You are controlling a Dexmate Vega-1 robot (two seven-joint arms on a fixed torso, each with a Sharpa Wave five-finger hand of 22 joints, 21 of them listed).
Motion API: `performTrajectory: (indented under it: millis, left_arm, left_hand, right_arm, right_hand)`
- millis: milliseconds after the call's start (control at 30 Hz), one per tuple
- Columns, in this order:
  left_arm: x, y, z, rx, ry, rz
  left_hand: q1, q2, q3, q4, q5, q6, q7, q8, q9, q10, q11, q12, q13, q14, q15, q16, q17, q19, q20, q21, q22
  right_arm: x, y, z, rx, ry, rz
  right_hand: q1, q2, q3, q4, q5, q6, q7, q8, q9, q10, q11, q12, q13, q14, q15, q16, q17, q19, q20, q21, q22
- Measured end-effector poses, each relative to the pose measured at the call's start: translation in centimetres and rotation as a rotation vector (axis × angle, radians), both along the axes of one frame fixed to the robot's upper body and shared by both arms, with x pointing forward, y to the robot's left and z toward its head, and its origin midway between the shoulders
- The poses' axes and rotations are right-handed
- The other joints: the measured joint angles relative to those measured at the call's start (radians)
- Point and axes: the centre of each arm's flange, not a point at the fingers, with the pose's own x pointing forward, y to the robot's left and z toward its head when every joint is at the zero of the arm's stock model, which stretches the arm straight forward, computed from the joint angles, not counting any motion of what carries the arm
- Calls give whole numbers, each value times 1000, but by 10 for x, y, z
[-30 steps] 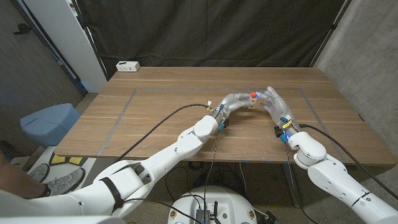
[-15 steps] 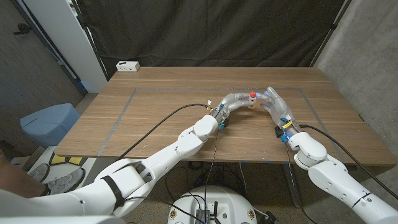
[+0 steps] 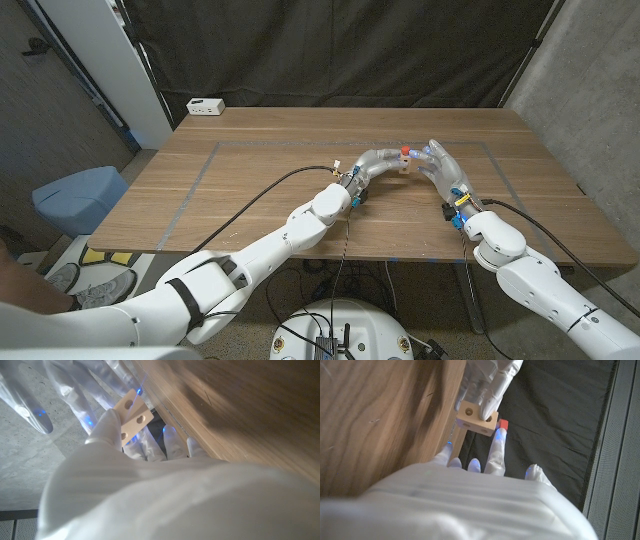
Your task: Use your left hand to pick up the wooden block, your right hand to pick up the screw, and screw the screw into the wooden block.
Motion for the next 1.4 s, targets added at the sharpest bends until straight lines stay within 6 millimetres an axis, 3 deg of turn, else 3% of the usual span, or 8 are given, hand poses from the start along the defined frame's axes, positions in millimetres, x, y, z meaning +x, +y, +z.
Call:
performTrajectory:
  millis: [700, 967, 1400]
  left_arm:
    - [3, 1, 2, 5, 2, -1]
    - [1, 1, 2, 3, -3, -3]
    - [-1, 0, 1, 9, -8, -4]
  left_hand:
    - [0, 0, 0, 0, 3, 0, 0, 0, 1, 3, -3, 3, -1, 0, 0, 0, 0, 0, 0, 0, 0]
    - [0, 0, 0, 0, 3, 0, 0, 0, 1, 2, -3, 3, -1, 0, 0, 0, 0, 0, 0, 0, 0]
    - [0, 0, 0, 0, 0, 0, 0, 0, 0, -1, -3, 2, 0, 0, 0, 0, 0, 0, 0, 0, 0]
  right_arm:
    - [1, 0, -2, -6, 7, 19]
    - [-3, -5, -1, 1, 3, -4]
    - [-5, -11, 0, -2, -2, -35]
  right_hand:
    - [0, 0, 4, -4, 0, 23, -2, 0, -1, 27, 2, 0, 0, 22, -3, 0, -3, 17, -2, 0, 0]
    - [0, 0, 8, -8, 0, 23, -2, 0, -1, 57, 32, 7, 0, 38, -5, 4, -5, 49, 2, 7, 0]
    - [4, -4, 14, -14, 0, -23, -19, -33, 2, 71, 46, 7, 2, 52, 2, 4, -5, 74, -13, 7, 0]
